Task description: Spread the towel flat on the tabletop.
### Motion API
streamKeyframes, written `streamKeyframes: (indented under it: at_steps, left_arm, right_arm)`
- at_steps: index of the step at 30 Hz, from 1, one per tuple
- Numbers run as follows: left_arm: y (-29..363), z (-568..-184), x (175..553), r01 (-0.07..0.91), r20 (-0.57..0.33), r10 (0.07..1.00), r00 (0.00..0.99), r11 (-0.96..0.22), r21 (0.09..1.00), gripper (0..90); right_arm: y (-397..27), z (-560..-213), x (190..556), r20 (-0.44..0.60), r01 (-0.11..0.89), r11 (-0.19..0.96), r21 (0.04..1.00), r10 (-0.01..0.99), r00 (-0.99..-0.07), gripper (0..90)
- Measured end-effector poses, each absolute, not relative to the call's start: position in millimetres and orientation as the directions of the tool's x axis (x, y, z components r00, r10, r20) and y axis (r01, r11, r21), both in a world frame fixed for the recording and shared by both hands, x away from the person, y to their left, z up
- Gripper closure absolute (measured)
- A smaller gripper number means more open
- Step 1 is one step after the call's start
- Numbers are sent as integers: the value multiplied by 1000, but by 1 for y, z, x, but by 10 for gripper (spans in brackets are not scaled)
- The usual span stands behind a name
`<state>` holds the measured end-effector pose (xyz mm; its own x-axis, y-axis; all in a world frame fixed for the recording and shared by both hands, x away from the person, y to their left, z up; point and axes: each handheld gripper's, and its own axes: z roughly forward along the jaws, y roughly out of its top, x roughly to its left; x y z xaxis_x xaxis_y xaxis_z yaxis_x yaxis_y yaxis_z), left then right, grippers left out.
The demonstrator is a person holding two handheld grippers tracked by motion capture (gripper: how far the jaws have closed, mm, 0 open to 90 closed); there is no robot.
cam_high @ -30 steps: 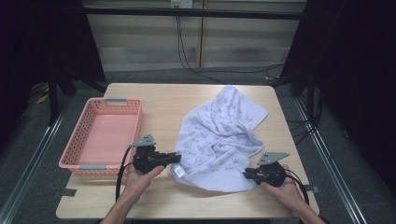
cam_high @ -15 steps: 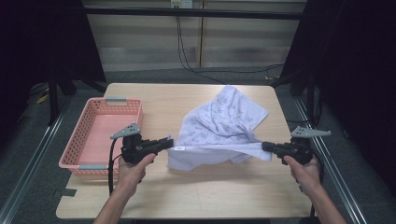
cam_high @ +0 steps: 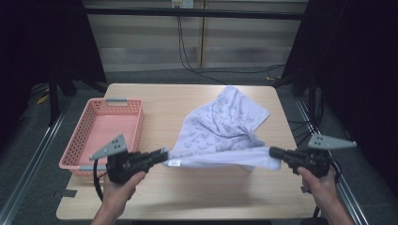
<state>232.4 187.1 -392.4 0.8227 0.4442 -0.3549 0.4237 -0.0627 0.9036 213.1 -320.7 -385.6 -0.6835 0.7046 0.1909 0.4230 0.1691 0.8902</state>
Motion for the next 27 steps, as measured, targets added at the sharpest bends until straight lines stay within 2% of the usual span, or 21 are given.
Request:
streamKeyframes:
  at_steps: [4,7,8,10,11,13,16,18,20,22,25,27]
  left_arm:
    - [200,-397,200,465,-414,411,812,-28,885,833]
    - [208,-386,170,415,-368,390,844,-39,909,829]
    - [211,-386,163,398,-347,393,852,-55,916,810]
    - [215,-390,157,407,-339,428,838,-74,911,661]
    - [218,-394,159,419,-353,429,832,-68,906,688]
    - [224,-398,168,431,-353,467,811,-68,900,687]
    - [222,-406,186,461,-371,477,797,-83,884,672]
    - [216,-411,199,456,-344,487,803,-130,880,677]
    - [207,-418,214,489,-366,474,800,-162,857,691]
    - [195,-424,229,481,-336,494,802,-202,853,707]
    - [178,-439,258,510,-354,489,797,-232,829,708]
    - [165,-452,277,550,-404,457,792,-250,797,720]
  right_arm:
    - [-314,-397,178,192,414,183,892,674,-713,872]
    - [-309,-386,143,171,383,203,901,646,-744,868]
    - [-309,-385,136,181,383,195,903,635,-751,837]
    - [-312,-385,123,172,375,201,905,633,-755,624]
    - [-313,-387,122,167,376,203,904,643,-748,607]
    - [-315,-390,125,179,382,192,904,641,-746,567]
    - [-312,-397,136,175,387,197,901,651,-739,553]
    - [-308,-403,146,190,398,191,897,647,-738,536]
    - [-303,-409,156,179,406,208,890,659,-731,520]
    - [-298,-418,170,184,424,221,878,663,-726,518]
    - [-293,-434,197,194,466,245,850,677,-710,511]
    - [-289,-448,215,187,492,275,826,688,-701,511]
